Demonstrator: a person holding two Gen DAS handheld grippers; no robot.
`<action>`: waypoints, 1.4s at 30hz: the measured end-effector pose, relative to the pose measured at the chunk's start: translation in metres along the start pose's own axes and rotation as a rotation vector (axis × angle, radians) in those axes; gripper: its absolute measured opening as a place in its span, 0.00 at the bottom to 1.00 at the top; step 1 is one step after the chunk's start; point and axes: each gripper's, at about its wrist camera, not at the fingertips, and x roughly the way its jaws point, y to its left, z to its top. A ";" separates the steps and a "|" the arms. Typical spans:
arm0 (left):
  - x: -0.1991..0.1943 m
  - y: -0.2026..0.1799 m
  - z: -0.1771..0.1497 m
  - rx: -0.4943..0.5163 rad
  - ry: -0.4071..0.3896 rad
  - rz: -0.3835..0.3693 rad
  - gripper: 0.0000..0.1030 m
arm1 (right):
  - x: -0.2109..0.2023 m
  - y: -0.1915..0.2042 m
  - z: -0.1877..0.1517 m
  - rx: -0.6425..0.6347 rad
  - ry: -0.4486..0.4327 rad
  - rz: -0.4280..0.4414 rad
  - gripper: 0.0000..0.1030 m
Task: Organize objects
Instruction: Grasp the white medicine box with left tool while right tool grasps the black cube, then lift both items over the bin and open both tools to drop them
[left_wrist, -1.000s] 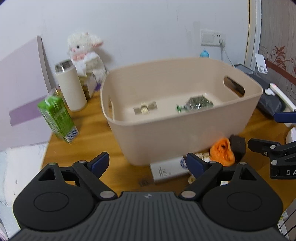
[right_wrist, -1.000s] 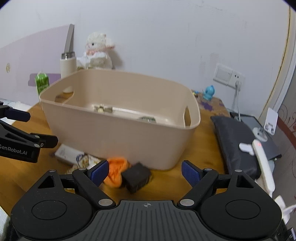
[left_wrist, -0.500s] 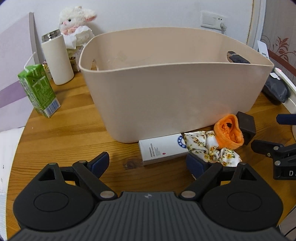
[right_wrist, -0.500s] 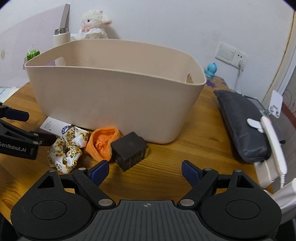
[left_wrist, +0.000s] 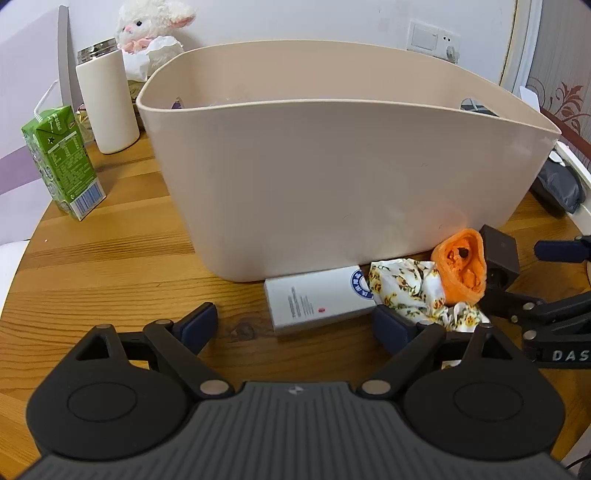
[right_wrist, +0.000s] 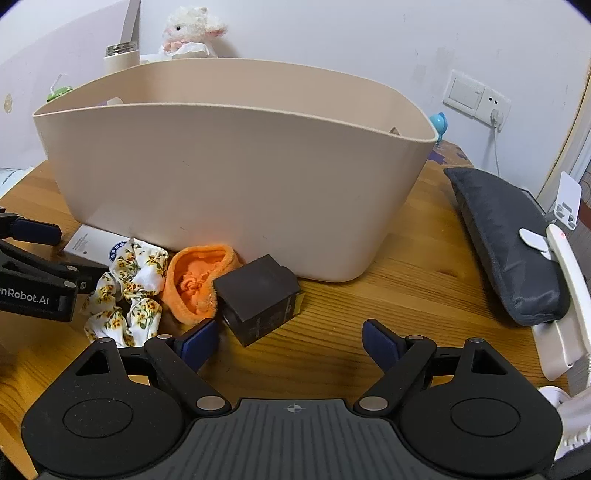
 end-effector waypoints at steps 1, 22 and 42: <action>0.001 -0.001 0.000 -0.005 -0.003 -0.003 0.92 | 0.001 0.000 0.000 0.003 -0.004 0.003 0.84; 0.003 -0.002 -0.002 0.004 -0.043 0.022 0.90 | 0.005 0.004 0.005 0.050 -0.040 0.040 0.70; -0.019 -0.002 -0.008 0.026 -0.004 -0.016 0.32 | -0.018 0.006 -0.006 0.044 -0.096 -0.004 0.39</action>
